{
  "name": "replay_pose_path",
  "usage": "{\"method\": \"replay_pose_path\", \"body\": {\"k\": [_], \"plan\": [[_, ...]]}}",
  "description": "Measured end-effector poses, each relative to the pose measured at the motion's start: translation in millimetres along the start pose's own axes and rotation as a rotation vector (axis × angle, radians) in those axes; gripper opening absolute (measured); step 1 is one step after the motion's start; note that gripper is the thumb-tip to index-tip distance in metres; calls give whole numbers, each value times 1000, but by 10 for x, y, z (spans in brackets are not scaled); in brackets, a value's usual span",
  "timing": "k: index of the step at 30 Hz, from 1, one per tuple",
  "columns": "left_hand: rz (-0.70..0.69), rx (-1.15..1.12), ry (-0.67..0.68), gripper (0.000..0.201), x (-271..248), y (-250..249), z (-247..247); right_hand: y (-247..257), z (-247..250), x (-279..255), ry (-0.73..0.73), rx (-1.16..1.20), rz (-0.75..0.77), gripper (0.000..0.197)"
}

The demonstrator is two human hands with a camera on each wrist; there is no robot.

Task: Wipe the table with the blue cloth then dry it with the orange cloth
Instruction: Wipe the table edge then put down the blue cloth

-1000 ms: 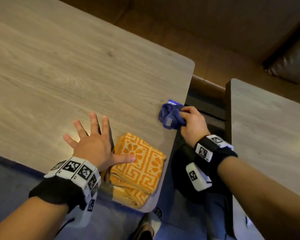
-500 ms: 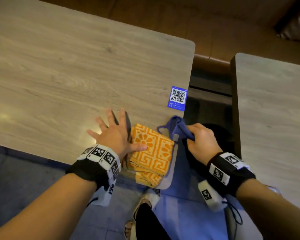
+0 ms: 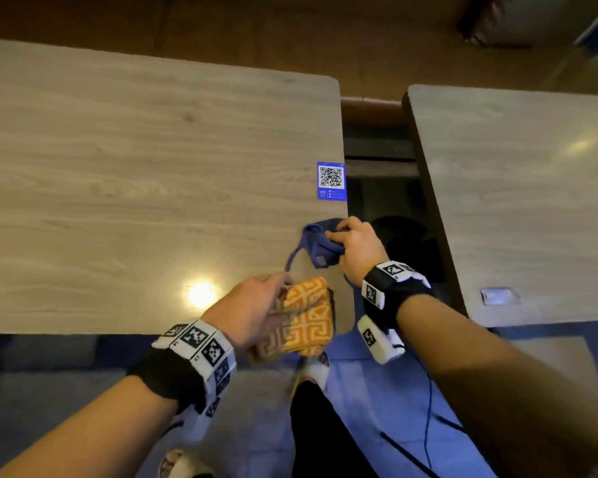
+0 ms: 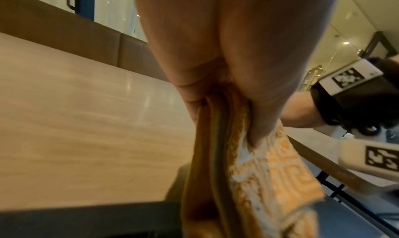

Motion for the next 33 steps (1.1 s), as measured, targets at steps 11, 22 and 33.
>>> {"method": "replay_pose_path", "body": {"k": [11,22,33], "plan": [[-132,-38,-175,21,-1199,507,493,493,-469,-1503,83,42,-220,41],[-103,-2,-265,20,-1133,615,1078,541,601,-283,-262,218,-294,5],[-114,-19,-233,21,-851,763,1099,765,-323,-134,139,-80,-77,45]]}}
Point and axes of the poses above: each hand's wrist, its own x-axis towards the middle knuckle, its own z-axis out of the back of the hand, y = z × x, the point moved 8 cm from there along x, towards the middle knuckle, and after that the axes turned 7 degrees about z, right-handed, at the moved point
